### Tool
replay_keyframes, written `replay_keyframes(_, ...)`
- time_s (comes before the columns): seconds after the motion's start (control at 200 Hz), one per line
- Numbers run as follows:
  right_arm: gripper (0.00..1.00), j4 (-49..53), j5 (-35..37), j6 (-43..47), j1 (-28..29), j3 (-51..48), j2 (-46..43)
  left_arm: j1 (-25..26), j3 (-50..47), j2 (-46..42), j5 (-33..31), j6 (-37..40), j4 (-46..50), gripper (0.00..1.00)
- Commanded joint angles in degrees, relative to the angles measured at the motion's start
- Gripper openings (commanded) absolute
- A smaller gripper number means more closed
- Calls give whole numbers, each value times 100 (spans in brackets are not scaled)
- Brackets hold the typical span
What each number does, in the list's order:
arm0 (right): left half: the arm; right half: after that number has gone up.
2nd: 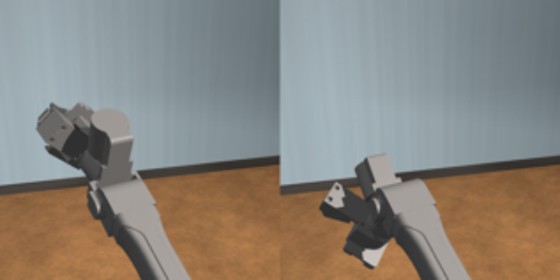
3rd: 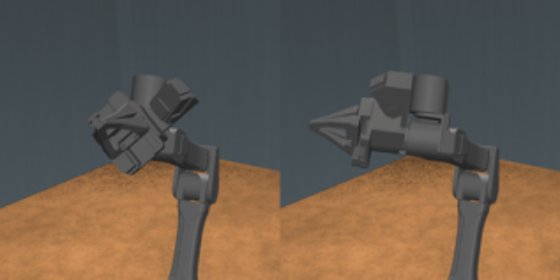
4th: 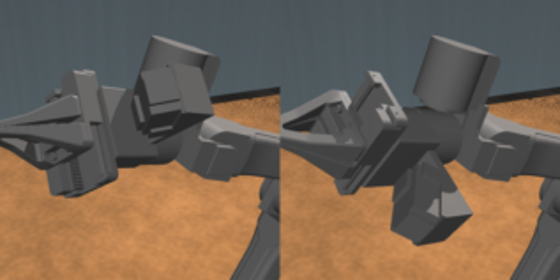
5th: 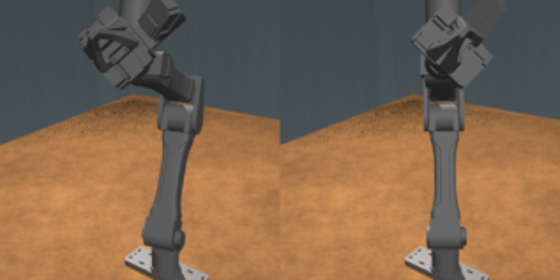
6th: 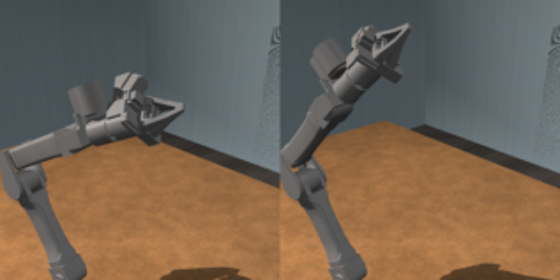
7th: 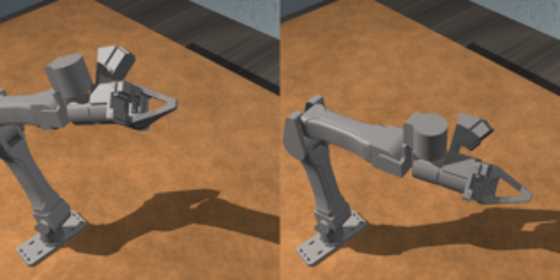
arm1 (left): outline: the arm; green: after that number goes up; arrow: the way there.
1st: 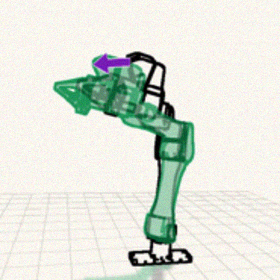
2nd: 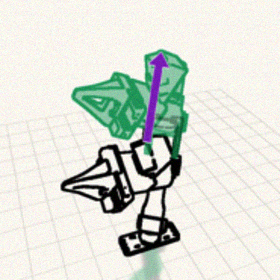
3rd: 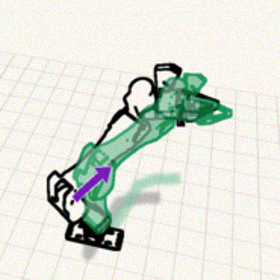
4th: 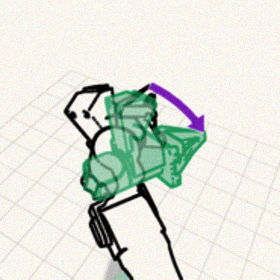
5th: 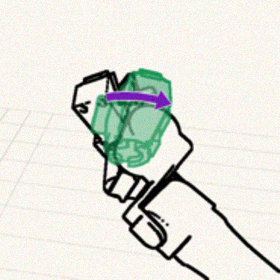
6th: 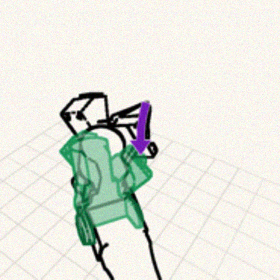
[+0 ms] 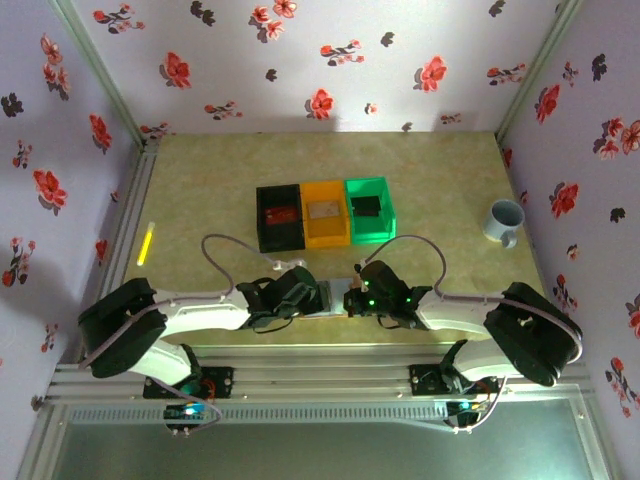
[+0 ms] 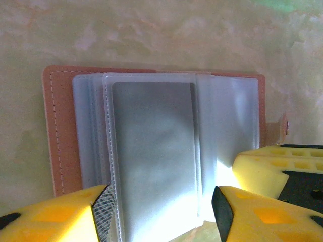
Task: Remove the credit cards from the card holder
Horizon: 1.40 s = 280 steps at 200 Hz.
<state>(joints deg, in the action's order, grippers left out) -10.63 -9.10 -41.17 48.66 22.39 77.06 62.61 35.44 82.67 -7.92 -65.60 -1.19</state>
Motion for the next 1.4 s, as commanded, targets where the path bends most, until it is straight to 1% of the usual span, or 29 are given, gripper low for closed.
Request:
replay_keyframes(0.0,0,150,-39,-40,41,24,54,23,59,65,-104,83,111,57)
replay_keyframes(0.835,0,27,-52,-84,52,-23,92,49,200,99,80,98,-241,56)
replay_keyframes(1.395,0,-52,-65,-84,47,-69,54,162,467,252,461,39,-847,56)
